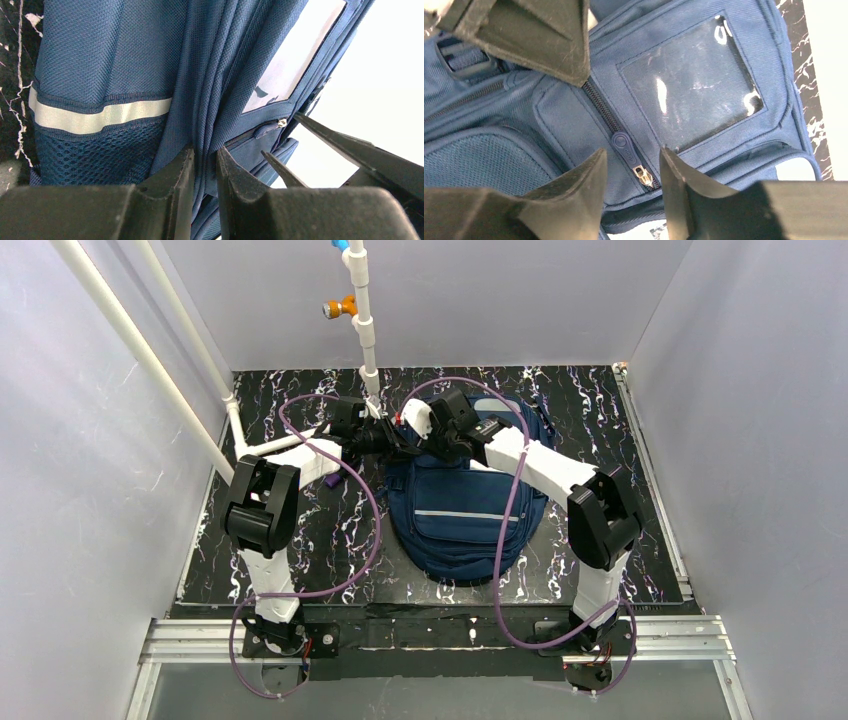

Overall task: Pack the student bag
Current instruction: Unzip the student bag at the center of the board.

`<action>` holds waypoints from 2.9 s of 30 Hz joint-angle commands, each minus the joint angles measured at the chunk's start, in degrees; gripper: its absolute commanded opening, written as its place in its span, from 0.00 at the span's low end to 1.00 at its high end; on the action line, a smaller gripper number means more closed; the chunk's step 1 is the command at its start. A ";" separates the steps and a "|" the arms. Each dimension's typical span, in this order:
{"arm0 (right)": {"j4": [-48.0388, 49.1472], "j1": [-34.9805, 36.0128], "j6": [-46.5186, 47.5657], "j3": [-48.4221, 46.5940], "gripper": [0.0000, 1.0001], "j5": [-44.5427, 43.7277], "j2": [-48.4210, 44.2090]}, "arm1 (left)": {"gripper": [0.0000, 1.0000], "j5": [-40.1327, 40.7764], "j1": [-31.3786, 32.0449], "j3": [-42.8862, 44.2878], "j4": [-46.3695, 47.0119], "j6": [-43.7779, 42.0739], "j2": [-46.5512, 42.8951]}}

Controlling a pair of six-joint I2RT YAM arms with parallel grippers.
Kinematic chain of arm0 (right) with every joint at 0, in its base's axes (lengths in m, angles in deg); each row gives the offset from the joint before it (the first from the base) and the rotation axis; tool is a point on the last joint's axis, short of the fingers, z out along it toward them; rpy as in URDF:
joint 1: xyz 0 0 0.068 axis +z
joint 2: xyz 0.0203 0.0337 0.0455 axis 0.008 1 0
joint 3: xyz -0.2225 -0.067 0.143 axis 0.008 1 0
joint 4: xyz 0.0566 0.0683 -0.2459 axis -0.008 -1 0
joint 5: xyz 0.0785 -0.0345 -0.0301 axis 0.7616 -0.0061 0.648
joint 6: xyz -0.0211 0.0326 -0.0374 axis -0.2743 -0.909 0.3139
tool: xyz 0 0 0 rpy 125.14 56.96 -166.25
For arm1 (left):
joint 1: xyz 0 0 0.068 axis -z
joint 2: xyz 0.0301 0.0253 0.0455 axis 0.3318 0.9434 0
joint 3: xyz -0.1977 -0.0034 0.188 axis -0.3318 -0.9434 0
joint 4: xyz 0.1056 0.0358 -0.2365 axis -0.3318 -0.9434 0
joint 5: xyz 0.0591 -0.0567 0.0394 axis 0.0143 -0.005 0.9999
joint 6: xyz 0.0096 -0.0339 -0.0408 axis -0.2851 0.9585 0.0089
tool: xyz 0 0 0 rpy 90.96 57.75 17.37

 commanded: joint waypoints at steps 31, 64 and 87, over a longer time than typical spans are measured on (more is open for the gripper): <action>9.78 0.56 9.53 6.59 0.01 17.51 -1.73 | 0.00 -5.13 1.22 1.60 0.10 0.43 1.09; 28.88 -11.36 -59.13 31.75 0.26 13.66 -18.88 | 0.50 -1.43 7.38 5.75 -5.88 -67.88 -9.55; 28.53 -13.50 -59.83 37.29 0.15 13.20 -18.86 | 0.31 26.32 15.70 10.04 -9.22 -85.66 2.39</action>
